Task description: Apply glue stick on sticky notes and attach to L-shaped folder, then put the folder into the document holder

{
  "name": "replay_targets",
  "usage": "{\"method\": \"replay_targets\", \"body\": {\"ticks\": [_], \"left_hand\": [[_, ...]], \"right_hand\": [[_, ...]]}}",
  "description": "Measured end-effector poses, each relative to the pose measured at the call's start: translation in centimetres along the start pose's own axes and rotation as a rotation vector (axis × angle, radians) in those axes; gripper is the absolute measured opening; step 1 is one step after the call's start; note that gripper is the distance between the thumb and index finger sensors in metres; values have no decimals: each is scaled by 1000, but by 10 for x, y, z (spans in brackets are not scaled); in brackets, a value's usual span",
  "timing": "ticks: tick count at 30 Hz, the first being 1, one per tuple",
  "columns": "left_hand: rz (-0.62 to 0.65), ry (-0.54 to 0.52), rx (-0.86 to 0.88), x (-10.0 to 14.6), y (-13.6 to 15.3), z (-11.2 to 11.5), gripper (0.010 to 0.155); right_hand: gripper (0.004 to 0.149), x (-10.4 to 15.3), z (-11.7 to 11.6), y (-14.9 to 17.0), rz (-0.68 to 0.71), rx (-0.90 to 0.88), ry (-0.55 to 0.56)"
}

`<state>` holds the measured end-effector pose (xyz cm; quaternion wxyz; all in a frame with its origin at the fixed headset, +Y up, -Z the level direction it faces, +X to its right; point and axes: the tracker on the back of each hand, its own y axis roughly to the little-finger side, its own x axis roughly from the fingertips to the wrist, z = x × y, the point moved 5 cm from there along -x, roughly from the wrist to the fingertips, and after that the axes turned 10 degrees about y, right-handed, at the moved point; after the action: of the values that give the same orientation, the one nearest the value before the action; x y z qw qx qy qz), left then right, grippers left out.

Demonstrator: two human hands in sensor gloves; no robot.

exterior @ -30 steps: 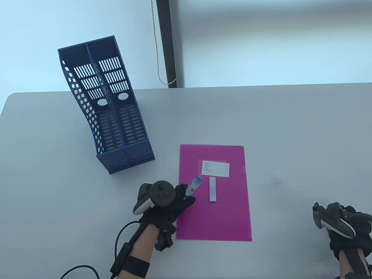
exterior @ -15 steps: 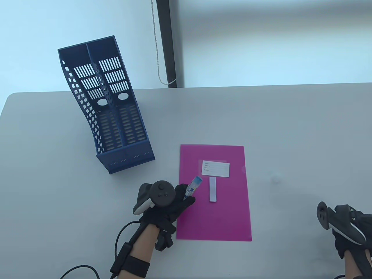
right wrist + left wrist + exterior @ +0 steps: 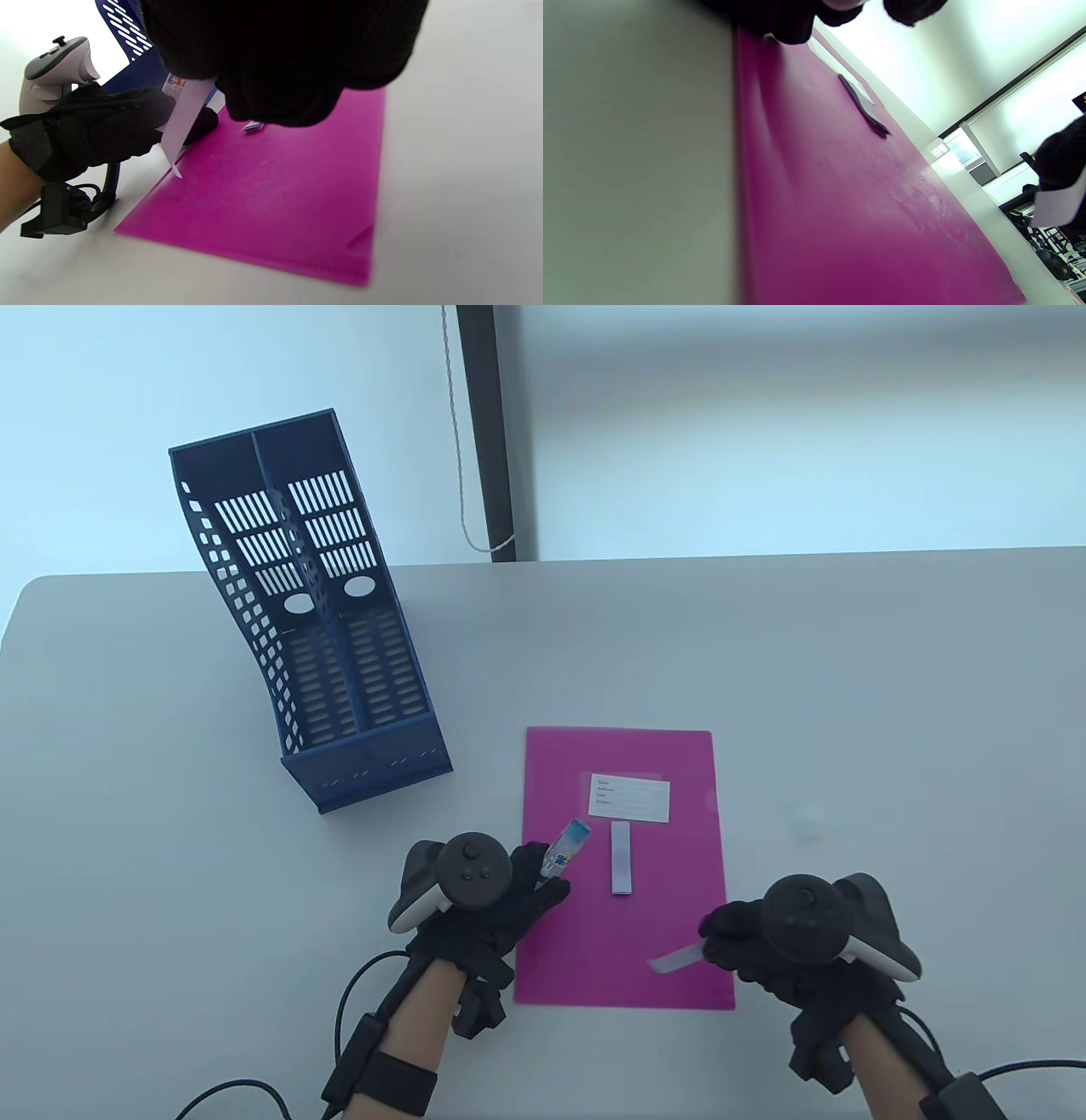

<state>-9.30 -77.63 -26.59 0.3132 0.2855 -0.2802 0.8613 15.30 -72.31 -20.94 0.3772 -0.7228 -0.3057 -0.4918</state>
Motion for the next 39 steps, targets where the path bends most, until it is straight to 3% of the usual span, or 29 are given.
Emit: {"method": "replay_targets", "body": {"ticks": [4,8,17,20,26,32,34,37,39], "left_hand": [[0,0,1,0,0,0,60],[-1,-1,-2,0,0,0,60],[5,-4,-43,-1,-4,1,60],[29,-34,-131,2,-11,0,60],[105,-226,-354,26,-52,-18,59],[98,-224,-581,34,-86,-11,78],[147,-265,-641,38,-102,-8,58],[146,-180,-692,31,-114,4,52],[174,-242,-702,29,-123,4,52]], "right_hand": [[37,-19,-27,2,-57,-127,-75],[38,-29,-34,19,-159,65,-128],[33,-33,-46,30,-258,165,-130],[32,-33,-47,28,-277,168,-131],[32,-31,-48,29,-275,150,-115],[32,-31,-48,32,-262,115,-123],[32,-30,-48,33,-257,100,-120],[32,-30,-48,34,-253,88,-120],[32,-30,-48,34,-255,86,-123]]}}
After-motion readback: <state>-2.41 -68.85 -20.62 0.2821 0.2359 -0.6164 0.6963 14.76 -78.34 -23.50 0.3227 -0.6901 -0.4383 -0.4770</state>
